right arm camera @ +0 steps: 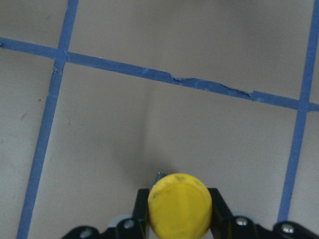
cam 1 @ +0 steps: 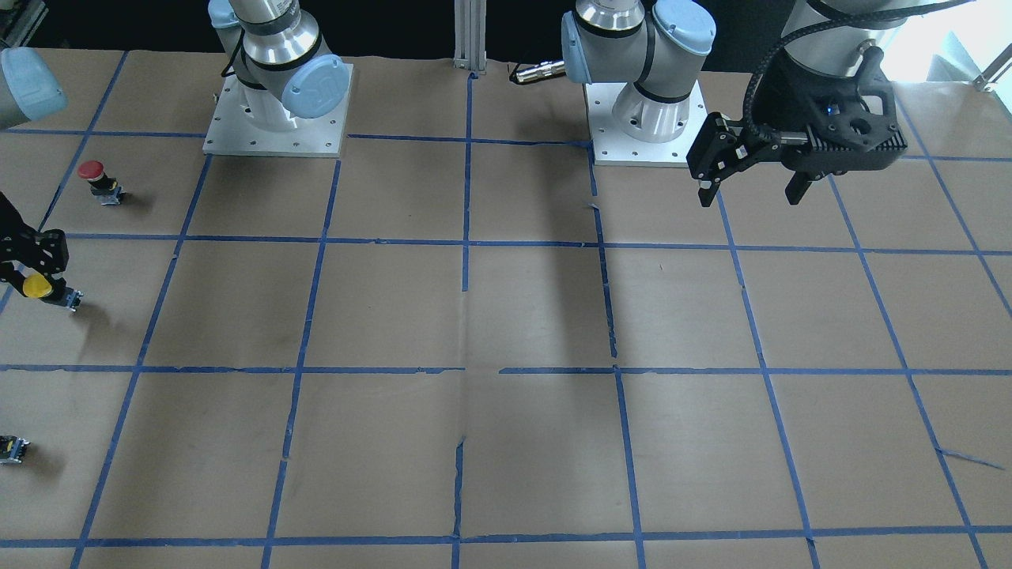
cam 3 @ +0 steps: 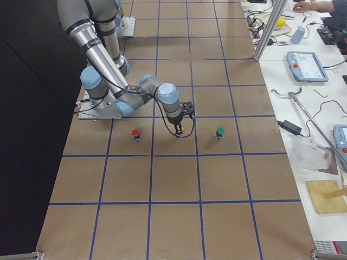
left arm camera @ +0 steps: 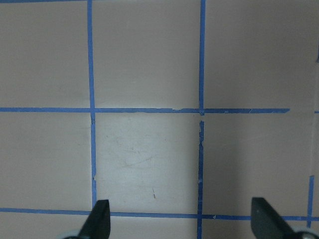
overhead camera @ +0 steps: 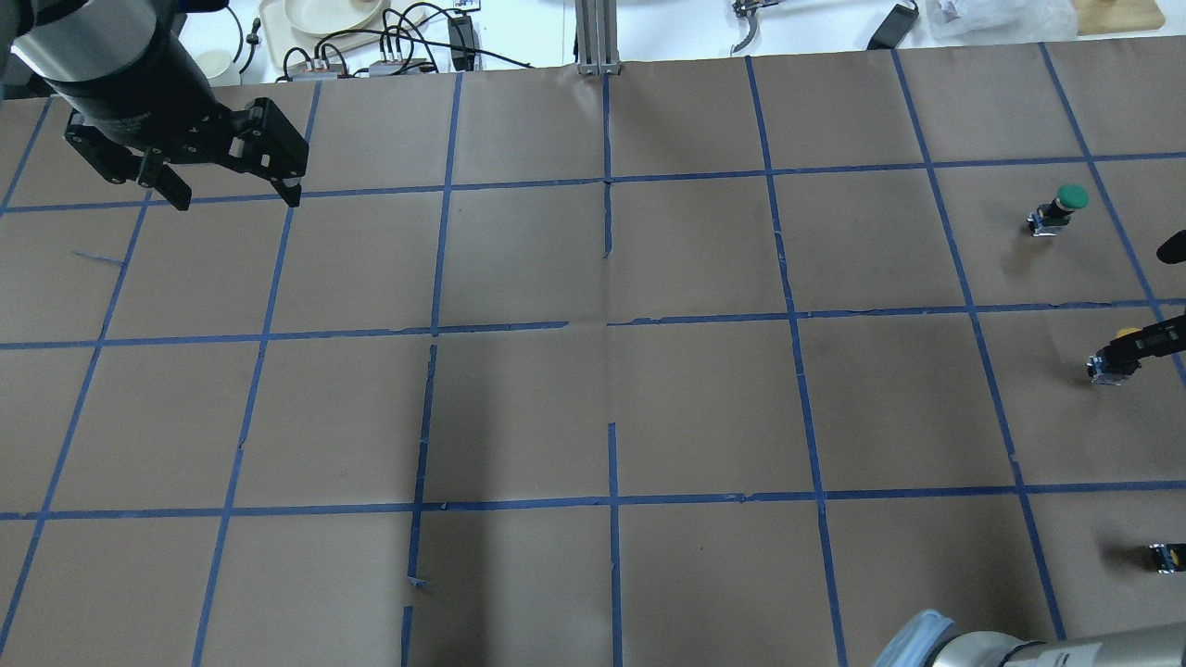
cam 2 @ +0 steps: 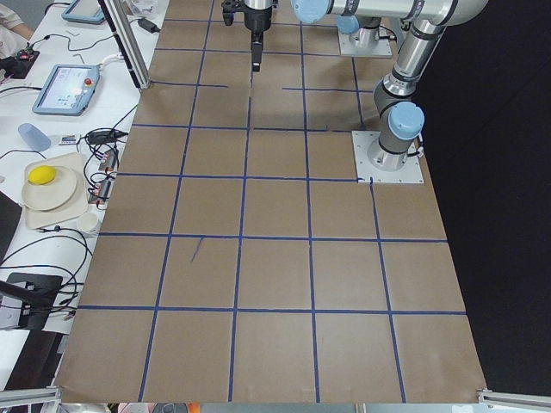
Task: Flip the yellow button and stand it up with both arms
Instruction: 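Open the right gripper and release the standing yellow button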
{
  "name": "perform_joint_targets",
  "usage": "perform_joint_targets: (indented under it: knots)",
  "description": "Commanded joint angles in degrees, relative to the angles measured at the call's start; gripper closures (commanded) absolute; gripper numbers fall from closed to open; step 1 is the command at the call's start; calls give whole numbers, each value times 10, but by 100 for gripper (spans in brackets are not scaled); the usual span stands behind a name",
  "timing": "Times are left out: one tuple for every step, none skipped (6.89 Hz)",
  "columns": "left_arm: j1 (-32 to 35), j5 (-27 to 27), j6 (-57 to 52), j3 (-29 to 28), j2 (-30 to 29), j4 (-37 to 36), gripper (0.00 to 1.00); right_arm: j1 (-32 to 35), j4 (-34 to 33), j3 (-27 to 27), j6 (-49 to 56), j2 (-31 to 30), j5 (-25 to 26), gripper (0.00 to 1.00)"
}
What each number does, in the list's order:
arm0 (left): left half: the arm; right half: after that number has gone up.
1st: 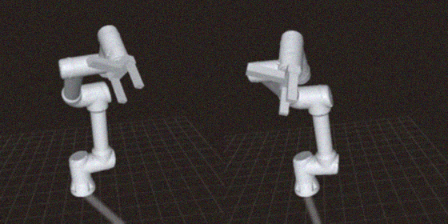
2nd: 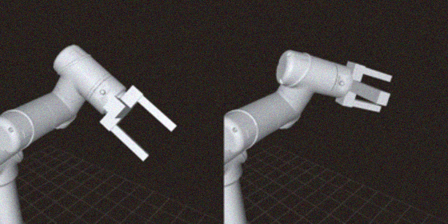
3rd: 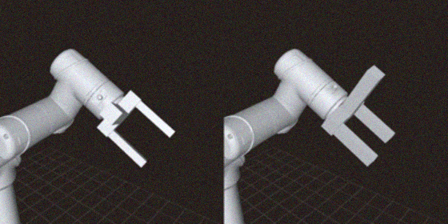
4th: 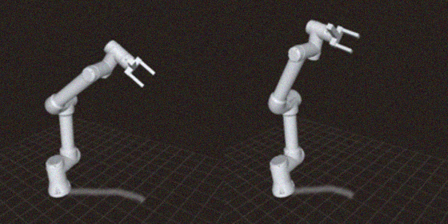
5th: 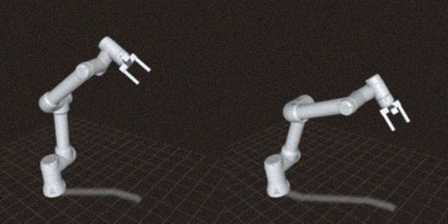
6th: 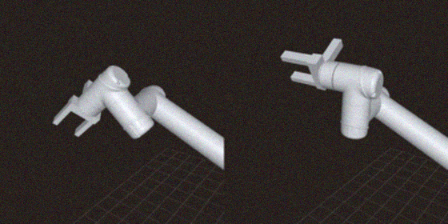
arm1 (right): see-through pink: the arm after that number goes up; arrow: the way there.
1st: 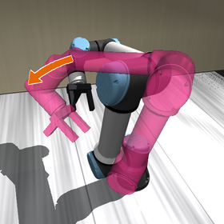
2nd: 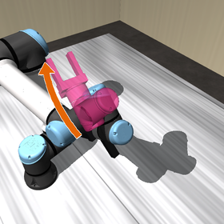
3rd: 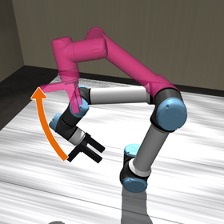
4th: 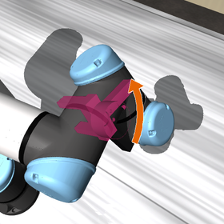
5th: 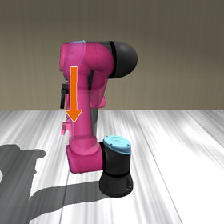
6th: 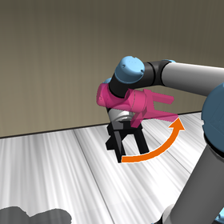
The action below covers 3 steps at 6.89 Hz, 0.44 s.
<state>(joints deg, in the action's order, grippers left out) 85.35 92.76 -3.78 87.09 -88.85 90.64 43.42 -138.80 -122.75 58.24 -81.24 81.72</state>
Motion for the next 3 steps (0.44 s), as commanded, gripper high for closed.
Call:
perform_joint_targets:
  knots:
    - [0,1,0,0,0,-1,0,0,-1,0,0,6,-10,68]
    - [0,2,0,0,0,-3,0,0,0,0,0,7,-10,27]
    - [0,1,0,0,0,-3,0,0,0,1,-1,6,-8,7]
